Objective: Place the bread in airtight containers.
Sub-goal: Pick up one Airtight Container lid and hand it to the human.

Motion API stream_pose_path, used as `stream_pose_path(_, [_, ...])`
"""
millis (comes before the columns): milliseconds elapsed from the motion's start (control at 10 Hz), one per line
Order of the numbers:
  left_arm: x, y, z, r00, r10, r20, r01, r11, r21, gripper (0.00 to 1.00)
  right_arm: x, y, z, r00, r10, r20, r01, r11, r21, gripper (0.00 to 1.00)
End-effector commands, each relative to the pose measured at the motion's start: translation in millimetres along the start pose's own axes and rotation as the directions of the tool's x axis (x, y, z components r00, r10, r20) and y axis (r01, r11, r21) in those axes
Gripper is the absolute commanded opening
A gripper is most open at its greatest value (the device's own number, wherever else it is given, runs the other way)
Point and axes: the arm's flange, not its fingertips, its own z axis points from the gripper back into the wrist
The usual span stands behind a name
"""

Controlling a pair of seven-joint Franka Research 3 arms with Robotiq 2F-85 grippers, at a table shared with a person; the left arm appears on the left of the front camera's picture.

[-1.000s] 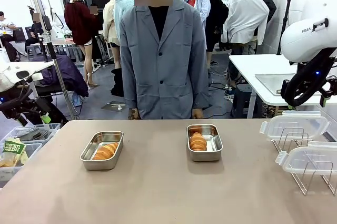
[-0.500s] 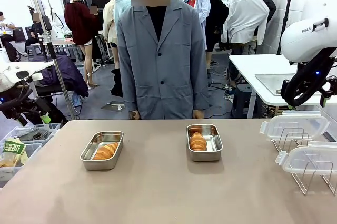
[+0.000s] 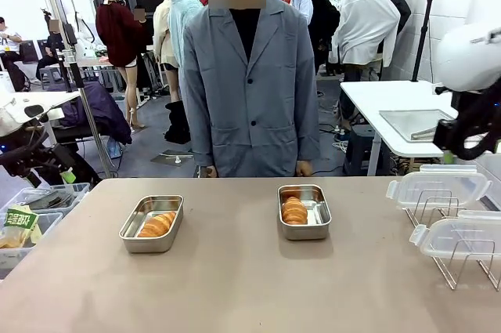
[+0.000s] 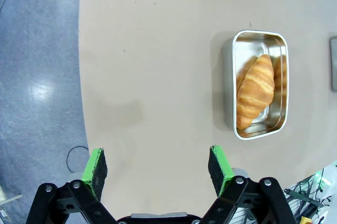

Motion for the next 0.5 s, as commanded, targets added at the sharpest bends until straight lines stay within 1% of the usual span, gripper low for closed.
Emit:
stream_pose_path(0, [-1, 1, 1, 1.0, 0.006, -0.006, -0.006, 1.0, 0.023, 1.0, -49, -12, 7, 0.935, 0.345, 0.081, -0.351, 0.934, 0.067, 1.0])
stream_pose_path(100, [-1, 1, 1, 1.0, 0.006, -0.006, -0.006, 1.0, 0.023, 1.0, -62, -12, 9, 0.877, 0.476, 0.074, -0.481, 0.871, 0.096, 1.0])
stream_pose_path(200, [-1, 1, 1, 1.0, 0.006, -0.006, -0.006, 1.0, 0.023, 1.0, -71, -8, 9, 0.808, 0.584, 0.077, -0.588, 0.797, 0.137, 1.0])
stream_pose_path(300, [-1, 1, 1, 1.0, 0.006, -0.006, -0.006, 1.0, 0.023, 1.0, -72, 4, 4, 0.717, 0.693, 0.078, -0.695, 0.701, 0.161, 1.0])
stream_pose_path(400, [-1, 1, 1, 1.0, 0.006, -0.006, -0.006, 1.0, 0.023, 1.0, -71, 19, -1, 0.636, 0.769, 0.065, -0.764, 0.617, 0.189, 1.0])
